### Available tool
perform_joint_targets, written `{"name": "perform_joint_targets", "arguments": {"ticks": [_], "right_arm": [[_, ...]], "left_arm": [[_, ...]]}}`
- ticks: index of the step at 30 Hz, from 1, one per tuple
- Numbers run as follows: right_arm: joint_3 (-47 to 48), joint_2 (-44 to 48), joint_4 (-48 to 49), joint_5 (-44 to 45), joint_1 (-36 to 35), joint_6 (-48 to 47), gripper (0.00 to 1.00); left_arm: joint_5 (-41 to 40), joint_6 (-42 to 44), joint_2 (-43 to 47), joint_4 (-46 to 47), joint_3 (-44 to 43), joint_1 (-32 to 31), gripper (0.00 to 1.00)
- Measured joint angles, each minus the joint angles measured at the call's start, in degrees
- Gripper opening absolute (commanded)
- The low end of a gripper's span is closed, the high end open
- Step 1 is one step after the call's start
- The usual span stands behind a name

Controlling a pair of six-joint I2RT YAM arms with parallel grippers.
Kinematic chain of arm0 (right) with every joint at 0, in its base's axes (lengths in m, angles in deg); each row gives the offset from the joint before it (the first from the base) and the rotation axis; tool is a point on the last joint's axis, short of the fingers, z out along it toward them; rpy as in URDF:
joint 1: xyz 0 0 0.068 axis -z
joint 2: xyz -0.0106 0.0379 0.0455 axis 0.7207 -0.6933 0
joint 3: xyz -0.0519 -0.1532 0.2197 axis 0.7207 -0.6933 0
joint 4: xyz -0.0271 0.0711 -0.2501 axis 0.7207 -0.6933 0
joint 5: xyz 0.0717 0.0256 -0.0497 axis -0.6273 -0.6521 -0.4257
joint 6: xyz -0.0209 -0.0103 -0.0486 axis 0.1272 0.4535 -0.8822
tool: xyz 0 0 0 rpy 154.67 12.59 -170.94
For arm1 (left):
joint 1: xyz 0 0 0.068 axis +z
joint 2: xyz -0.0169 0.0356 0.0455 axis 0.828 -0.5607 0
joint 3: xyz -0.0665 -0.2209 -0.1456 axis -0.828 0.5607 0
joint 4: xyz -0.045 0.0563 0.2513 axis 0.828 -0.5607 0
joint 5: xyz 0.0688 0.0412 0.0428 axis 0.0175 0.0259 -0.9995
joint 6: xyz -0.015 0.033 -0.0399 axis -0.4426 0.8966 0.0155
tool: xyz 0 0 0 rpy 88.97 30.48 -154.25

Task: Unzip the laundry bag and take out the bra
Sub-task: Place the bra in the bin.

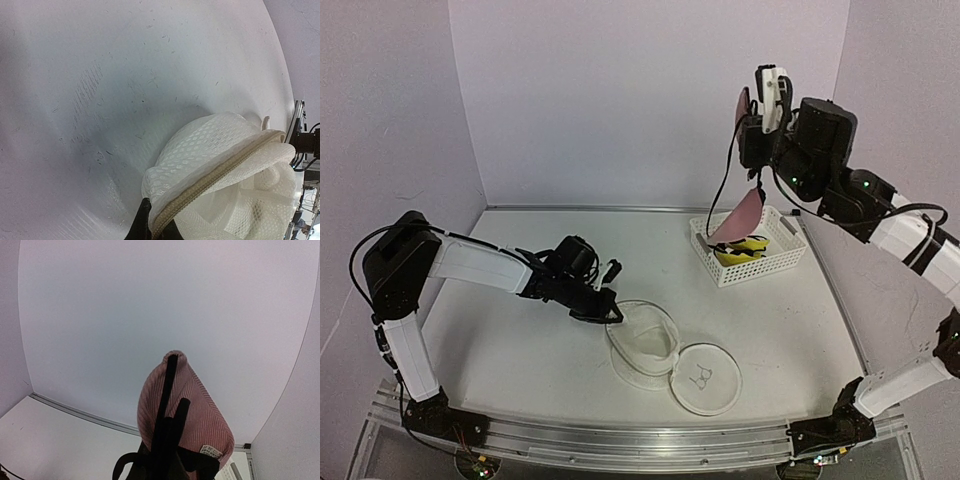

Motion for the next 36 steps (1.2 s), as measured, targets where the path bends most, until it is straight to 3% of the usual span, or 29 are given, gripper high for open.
{"name": "perform_joint_targets", "arguments": {"ticks": [15, 26, 36], "right_arm": [[9.3, -14.0, 0.3, -5.0, 10.5, -3.0, 0.0], [19.5, -27.1, -3.2, -22.5, 22.1, 2.6, 0.0], [20.5, -35.1, -4.6, -39.8, 30.3, 9.7, 0.0]], "left_arm": [[-1.1, 0.1, 0.8, 0.0, 1.6, 0.0, 0.0], [-1.5, 0.2, 0.8, 0.0, 1.6, 0.0, 0.0], [-1.5, 0.6, 0.8, -0.1, 1.6, 0.0, 0.0]]}}
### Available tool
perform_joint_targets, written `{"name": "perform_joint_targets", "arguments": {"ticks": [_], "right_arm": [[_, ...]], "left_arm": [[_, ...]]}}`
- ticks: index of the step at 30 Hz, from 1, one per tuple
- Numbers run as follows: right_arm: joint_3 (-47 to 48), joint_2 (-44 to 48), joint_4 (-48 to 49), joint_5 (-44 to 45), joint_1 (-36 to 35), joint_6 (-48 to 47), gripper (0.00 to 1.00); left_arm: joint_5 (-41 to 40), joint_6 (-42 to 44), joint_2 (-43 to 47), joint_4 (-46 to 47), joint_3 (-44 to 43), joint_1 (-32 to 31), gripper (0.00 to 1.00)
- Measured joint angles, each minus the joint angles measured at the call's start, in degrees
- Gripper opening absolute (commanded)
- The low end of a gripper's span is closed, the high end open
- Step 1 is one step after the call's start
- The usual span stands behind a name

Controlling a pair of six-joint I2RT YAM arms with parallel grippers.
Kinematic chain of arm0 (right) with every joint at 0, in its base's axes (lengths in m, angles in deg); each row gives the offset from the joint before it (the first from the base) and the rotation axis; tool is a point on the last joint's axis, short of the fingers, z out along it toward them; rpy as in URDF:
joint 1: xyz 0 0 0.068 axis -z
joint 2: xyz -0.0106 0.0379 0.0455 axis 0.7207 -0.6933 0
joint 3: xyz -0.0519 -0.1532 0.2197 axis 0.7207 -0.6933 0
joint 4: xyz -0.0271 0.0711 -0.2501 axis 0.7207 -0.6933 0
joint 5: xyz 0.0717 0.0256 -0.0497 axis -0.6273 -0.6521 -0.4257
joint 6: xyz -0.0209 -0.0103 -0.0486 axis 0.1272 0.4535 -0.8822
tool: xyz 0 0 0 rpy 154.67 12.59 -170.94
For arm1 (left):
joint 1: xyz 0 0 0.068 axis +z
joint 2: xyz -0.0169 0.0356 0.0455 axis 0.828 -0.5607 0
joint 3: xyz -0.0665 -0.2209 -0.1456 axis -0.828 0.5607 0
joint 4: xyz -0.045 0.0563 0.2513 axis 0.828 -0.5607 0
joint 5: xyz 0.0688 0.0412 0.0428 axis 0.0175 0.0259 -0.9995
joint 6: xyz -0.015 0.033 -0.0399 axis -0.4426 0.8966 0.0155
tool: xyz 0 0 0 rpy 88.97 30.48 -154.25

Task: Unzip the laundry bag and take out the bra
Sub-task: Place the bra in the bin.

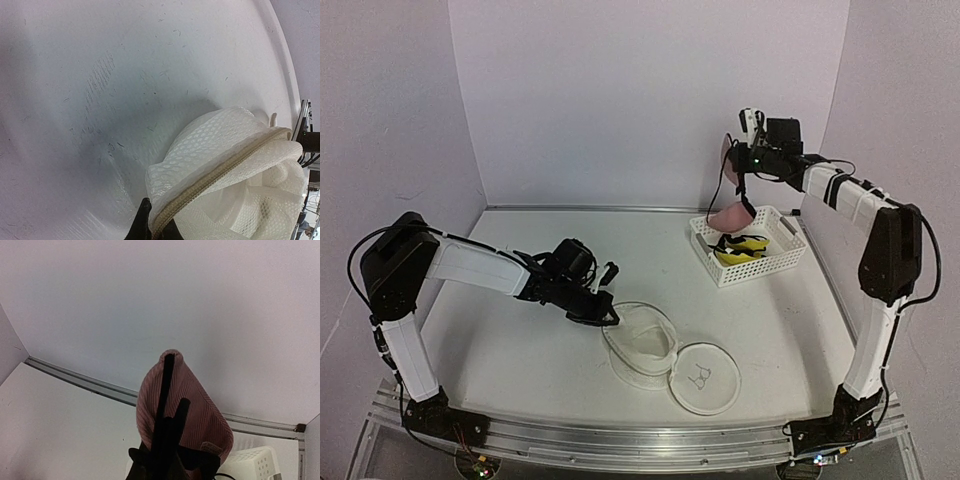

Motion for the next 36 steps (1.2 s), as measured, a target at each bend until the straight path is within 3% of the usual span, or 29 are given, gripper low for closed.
{"name": "perform_joint_targets", "arguments": {"ticks": [8, 16, 24, 30, 36], "right_arm": [[-5.0, -3.1, -0.3, -9.4, 5.1, 3.9, 0.0], [-13.5, -2.9, -2.0, -11.0, 5.3, 1.2, 0.0], [-16.0, -0.6, -10.0, -9.5, 5.1, -3.5, 0.0], [-16.0, -0.3, -14.0, -7.2, 5.0, -5.2, 0.06], [-15.1, -1.0, -15.2, -5.3, 4.4, -5.0, 0.26]], "left_arm": [[0.0, 0.1, 0.0, -0.9, 0.0, 0.0, 0.0], [0.1, 0.7, -0.2, -0.9, 0.0, 0.0, 0.0], [0.5, 0.9, -1.5, -0.9, -0.6, 0.0, 0.0], [0.5, 0.9, -1.6, -0.9, -0.7, 0.0, 0.0], [0.5, 0.9, -1.6, -0.9, -0.7, 0.0, 0.0]]}}
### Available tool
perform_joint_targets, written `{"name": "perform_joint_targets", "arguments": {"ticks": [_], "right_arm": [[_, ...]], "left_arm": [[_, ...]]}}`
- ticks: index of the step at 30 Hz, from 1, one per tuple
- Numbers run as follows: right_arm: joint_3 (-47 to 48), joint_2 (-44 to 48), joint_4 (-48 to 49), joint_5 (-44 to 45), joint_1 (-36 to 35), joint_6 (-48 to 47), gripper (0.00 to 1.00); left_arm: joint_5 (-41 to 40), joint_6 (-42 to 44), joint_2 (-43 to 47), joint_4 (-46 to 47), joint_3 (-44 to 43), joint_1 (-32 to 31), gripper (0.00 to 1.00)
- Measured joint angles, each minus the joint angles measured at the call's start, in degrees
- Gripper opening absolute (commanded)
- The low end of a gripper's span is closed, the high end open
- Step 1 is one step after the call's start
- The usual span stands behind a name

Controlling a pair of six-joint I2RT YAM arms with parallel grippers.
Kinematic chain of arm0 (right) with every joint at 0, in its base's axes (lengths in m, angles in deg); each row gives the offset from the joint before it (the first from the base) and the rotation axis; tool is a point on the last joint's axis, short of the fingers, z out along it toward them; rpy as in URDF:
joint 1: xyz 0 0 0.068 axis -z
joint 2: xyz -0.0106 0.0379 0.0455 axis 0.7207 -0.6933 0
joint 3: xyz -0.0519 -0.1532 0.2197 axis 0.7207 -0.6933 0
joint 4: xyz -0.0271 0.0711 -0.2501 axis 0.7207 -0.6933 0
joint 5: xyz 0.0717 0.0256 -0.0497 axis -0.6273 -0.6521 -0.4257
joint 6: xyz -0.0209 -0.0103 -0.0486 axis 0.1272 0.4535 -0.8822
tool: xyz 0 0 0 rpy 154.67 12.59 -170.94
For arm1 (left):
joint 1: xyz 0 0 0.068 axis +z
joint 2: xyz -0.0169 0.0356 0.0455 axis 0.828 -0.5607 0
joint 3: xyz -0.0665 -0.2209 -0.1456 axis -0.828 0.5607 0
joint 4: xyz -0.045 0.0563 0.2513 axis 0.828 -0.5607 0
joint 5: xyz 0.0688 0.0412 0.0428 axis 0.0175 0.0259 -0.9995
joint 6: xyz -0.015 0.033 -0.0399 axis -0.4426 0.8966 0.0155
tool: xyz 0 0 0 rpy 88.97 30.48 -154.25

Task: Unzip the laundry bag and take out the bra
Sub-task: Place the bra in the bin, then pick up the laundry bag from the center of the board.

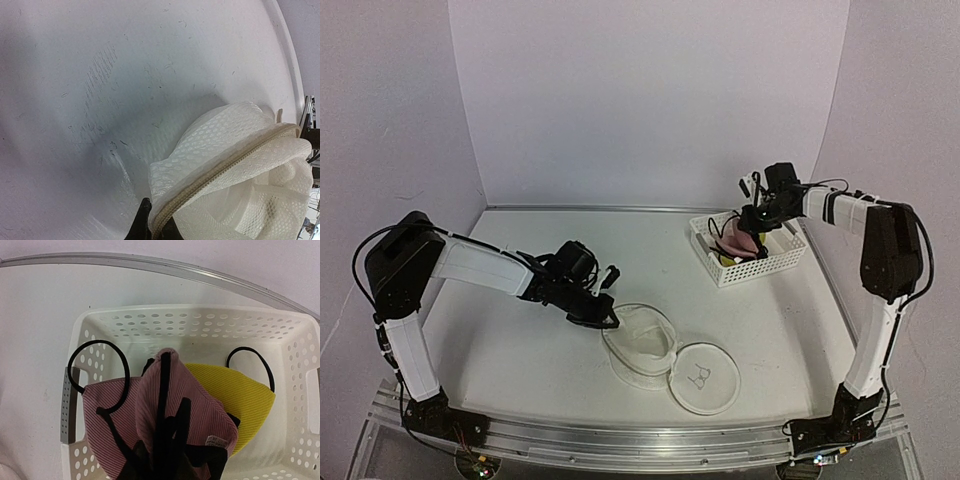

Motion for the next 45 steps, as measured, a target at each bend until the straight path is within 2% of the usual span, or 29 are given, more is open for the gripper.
{"name": "perform_joint_targets", "arguments": {"ticks": [6, 17, 27, 32, 36, 42, 43, 44, 45], "right_arm": [[3.4, -3.5, -0.2, 0.8, -1.5, 0.6, 0.44], [2.3, -2.9, -1.4, -0.3, -2.3, 1.7, 0.57], [-7.4, 13.0, -1.1, -3.8, -2.4, 6.1, 0.6], [-14.4, 22.5, 0.3, -6.7, -3.0, 9.7, 0.69], [-21.3, 28.8, 2.7, -10.1, -4.2, 13.0, 0.72], [-33.2, 36.9, 5.7, -14.0, -5.0, 18.6, 0.83], [-35.2, 38.3, 6.1, -14.0, -4.9, 19.5, 0.86], [-37.0, 39.6, 6.1, -14.0, -4.9, 20.3, 0.96], [-38.2, 40.7, 6.2, -13.9, -4.9, 21.1, 0.98]], "left_arm": [[0.0, 0.0, 0.0, 0.0, 0.0, 0.0, 0.0], [0.0, 0.0, 1.2, 0.0, 0.1, 0.0, 0.0], [-0.2, 0.0, 2.0, 0.0, 0.2, 0.0, 0.0], [-0.6, -0.3, 3.0, 0.0, 0.6, 0.0, 0.0], [-1.3, -1.0, 4.3, 0.0, 1.3, 0.0, 0.0], [-2.4, -1.6, 6.9, 0.1, 2.1, 0.0, 0.0], [-2.5, -1.6, 7.2, 0.1, 2.1, 0.0, 0.0], [-2.5, -1.6, 7.5, 0.1, 2.1, 0.0, 0.0], [-2.5, -1.6, 7.7, 0.1, 2.1, 0.0, 0.0]]}}
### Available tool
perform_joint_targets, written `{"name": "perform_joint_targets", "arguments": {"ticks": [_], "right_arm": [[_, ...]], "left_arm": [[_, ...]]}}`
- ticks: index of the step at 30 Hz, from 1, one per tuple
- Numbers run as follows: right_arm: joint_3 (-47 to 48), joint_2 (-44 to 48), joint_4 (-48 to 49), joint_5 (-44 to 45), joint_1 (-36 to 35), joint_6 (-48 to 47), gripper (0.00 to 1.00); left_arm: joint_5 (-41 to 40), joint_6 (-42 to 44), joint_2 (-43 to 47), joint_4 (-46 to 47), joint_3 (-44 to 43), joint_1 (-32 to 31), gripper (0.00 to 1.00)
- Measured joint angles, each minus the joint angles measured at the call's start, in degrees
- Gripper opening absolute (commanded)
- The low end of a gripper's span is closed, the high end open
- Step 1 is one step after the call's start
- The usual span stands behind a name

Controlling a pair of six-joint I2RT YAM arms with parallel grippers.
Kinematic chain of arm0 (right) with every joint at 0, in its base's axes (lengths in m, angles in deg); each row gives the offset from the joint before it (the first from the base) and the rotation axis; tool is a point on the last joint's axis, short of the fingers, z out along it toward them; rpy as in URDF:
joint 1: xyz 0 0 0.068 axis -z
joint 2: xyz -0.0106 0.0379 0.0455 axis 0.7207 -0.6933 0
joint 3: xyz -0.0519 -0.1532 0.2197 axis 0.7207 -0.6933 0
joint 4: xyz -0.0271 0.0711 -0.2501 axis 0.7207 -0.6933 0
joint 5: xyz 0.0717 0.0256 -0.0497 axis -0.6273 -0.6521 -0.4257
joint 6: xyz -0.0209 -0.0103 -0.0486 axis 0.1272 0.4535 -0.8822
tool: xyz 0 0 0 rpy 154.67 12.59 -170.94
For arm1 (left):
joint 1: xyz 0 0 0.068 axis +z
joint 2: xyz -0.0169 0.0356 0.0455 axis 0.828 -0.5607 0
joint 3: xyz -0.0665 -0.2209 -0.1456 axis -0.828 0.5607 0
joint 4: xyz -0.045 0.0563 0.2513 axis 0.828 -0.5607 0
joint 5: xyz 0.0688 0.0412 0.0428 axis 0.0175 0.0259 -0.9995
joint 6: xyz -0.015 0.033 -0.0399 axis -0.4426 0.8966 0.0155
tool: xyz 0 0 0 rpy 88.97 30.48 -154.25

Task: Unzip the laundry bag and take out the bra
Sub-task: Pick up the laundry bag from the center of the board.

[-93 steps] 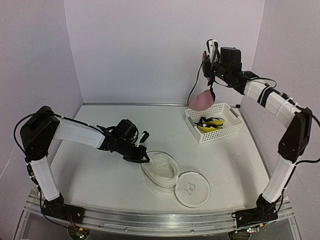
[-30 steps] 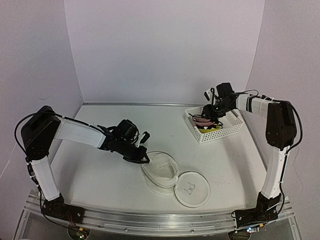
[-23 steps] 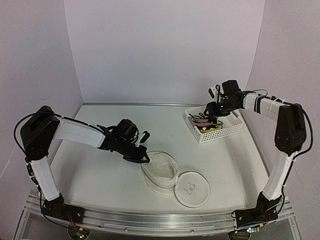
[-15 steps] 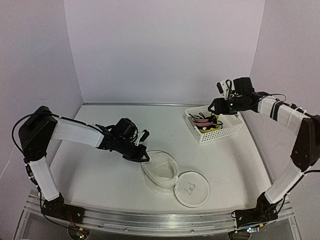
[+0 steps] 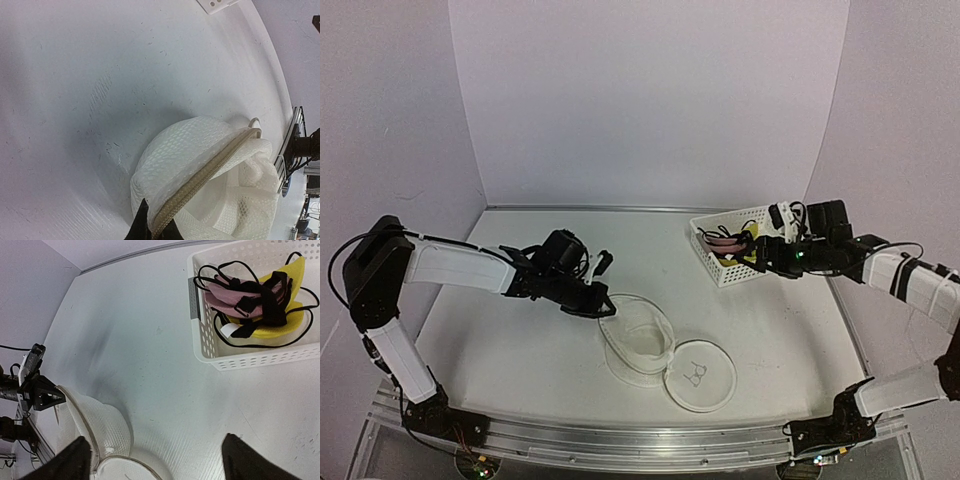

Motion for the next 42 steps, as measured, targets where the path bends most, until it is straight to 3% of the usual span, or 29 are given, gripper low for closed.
{"name": "perform_joint_targets", "arguments": {"ticks": [10, 14, 20, 28, 33, 42], "right_arm": [[-12.2, 11.5, 6.7, 0.5, 0.0, 9.5, 0.98], [-15.0, 11.8, 9.9, -3.7, 0.1, 11.9, 0.98], [-19.5, 8.4, 15.9, -10.8, -1.9, 13.0, 0.91], [-19.0, 1.9, 18.6, -10.1, -14.8, 12.6, 0.71], [-16.2, -4.2, 19.2, -6.7, -19.0, 11.8, 0.72], [-13.3, -15.1, 20.1, -2.3, -19.2, 7.3, 0.71]], "left_arm": [[0.0, 0.3, 4.5, -0.1, 0.0, 0.0, 0.0], [-0.1, 1.6, 7.0, -0.2, 0.0, 0.0, 0.0], [0.6, 4.3, 8.8, -1.7, 0.0, 0.0, 0.0], [2.3, 7.1, 10.2, -4.5, 0.0, 0.0, 0.0], [4.2, 8.4, 12.3, -5.4, 0.0, 0.0, 0.0], [6.8, 10.9, 14.0, -7.1, 1.4, 0.0, 0.0]]}}
